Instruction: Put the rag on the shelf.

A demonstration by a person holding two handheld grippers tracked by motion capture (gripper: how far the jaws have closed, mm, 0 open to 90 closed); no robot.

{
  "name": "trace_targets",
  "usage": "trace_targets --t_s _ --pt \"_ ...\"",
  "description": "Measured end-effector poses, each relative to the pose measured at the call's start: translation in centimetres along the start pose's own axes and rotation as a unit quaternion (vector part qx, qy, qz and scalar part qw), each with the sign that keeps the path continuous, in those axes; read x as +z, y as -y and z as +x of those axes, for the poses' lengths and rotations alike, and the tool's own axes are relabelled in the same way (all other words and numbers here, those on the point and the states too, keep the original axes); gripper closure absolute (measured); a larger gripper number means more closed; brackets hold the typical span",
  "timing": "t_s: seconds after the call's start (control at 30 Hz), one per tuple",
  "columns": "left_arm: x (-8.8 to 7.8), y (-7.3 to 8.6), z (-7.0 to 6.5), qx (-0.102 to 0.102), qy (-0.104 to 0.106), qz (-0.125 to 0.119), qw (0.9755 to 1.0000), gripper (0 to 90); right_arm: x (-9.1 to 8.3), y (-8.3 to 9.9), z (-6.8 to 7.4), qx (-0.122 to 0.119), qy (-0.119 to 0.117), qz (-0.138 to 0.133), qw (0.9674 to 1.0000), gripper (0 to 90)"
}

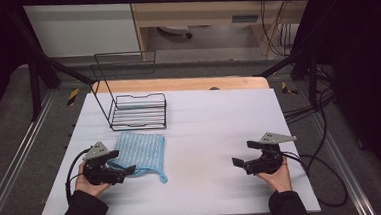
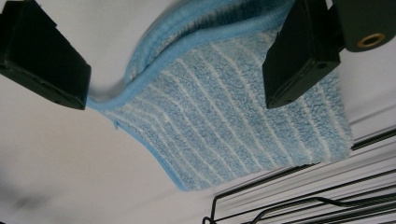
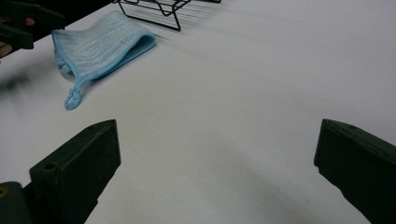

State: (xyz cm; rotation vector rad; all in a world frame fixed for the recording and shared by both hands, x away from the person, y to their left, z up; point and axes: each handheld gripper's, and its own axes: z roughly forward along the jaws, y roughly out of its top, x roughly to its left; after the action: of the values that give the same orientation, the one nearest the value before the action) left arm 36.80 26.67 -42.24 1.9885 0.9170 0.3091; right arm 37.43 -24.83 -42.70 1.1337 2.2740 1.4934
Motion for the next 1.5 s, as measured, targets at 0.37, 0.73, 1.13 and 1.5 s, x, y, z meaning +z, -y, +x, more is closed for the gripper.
trace_targets --t_s 0.37,0.73,1.13,1.5 --pt "0.9 -0.8 -1.3 0.003 0.0 0.012 0.9999 12.9 0.2 0.0 0.0 0.001 0.005 0.005 1.0 1.0" --pt "3.7 -1.2 -3.6 0.015 0.004 0.06 0.9981 37.0 0.5 0.2 0.1 -0.001 0.008 0.017 0.9998 1.4" --pt "5.7 -0.8 -4.4 0.044 -0.022 0.094 0.9943 46.9 0.7 0.3 0.1 -0.003 0.009 0.023 0.9997 1.5" --pt "6.3 -0.9 -4.8 0.052 -0.062 0.108 0.9909 58.4 0.7 0.3 0.1 -0.004 0.01 0.021 0.9997 1.5"
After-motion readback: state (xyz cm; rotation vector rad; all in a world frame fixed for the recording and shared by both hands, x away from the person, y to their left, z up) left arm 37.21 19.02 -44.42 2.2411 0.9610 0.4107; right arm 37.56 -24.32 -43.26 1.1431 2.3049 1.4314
